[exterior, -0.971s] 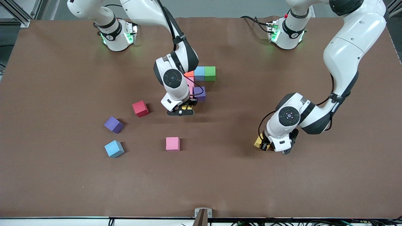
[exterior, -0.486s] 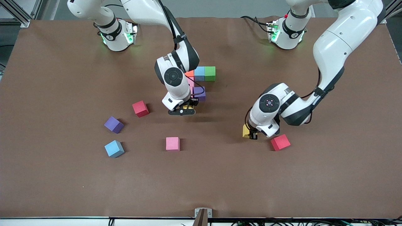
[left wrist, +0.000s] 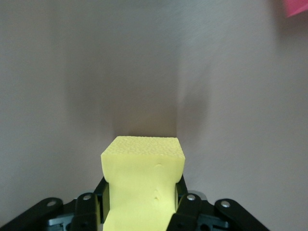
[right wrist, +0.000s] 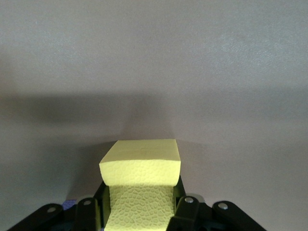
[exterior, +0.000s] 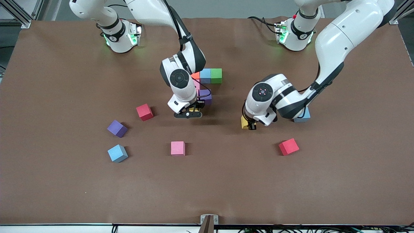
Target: Arrange 11 blocks into digit 3
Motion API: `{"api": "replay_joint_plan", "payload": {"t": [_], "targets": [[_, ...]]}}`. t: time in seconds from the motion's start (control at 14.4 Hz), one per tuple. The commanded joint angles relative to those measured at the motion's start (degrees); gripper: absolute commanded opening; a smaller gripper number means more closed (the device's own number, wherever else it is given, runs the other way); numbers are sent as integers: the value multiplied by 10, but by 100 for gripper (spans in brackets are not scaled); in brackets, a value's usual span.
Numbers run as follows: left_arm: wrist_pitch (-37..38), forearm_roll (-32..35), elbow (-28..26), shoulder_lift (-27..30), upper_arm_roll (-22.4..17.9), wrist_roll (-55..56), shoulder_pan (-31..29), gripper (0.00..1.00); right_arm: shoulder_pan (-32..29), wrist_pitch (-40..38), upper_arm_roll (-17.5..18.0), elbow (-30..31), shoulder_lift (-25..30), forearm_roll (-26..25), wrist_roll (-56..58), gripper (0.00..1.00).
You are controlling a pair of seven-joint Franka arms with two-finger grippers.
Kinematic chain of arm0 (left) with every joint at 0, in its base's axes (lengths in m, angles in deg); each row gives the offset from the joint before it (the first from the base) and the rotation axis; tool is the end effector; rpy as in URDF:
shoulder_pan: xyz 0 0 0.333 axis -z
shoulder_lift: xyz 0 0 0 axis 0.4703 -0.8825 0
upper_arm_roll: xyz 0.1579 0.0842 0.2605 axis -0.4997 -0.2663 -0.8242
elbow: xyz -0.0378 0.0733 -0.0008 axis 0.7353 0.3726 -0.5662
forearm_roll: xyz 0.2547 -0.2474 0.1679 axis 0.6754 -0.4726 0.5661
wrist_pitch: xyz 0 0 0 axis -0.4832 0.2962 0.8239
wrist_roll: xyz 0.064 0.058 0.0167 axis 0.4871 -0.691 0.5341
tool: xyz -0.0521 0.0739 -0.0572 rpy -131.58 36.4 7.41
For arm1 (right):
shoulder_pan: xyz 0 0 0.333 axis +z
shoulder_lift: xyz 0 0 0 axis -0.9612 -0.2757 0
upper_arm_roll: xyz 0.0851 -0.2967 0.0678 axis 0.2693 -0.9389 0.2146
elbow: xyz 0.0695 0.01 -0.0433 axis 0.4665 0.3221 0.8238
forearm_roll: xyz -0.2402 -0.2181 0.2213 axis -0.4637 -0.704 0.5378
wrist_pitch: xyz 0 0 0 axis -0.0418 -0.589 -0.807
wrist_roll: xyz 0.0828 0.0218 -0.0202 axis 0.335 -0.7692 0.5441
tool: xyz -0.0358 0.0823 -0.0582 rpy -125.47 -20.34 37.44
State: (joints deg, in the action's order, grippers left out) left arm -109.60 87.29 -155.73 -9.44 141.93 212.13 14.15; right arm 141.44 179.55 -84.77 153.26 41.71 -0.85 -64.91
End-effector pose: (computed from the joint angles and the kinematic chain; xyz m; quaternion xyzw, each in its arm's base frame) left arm 0.5120 -0.3455 0.2212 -0.6799 -0.7328 0.0099 0.0252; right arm 0.4730 0.4393 0.2213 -0.9991 -0.0011 0.0343 0.0260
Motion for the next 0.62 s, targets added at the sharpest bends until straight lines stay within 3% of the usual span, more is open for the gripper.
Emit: {"api": "replay_joint_plan", "payload": {"t": [0.0,0.42,0.56], "targets": [[9,6,-26,23,31,51,-3,31,8,9,-2,19,14,8,-7,5],[10,6,-32,21,33,97,41,31,8,9,-2,19,13,8,-7,5],[10,6,-32,20,33,114,56,31,8,9,-2,19,9,8,-7,12]]}}
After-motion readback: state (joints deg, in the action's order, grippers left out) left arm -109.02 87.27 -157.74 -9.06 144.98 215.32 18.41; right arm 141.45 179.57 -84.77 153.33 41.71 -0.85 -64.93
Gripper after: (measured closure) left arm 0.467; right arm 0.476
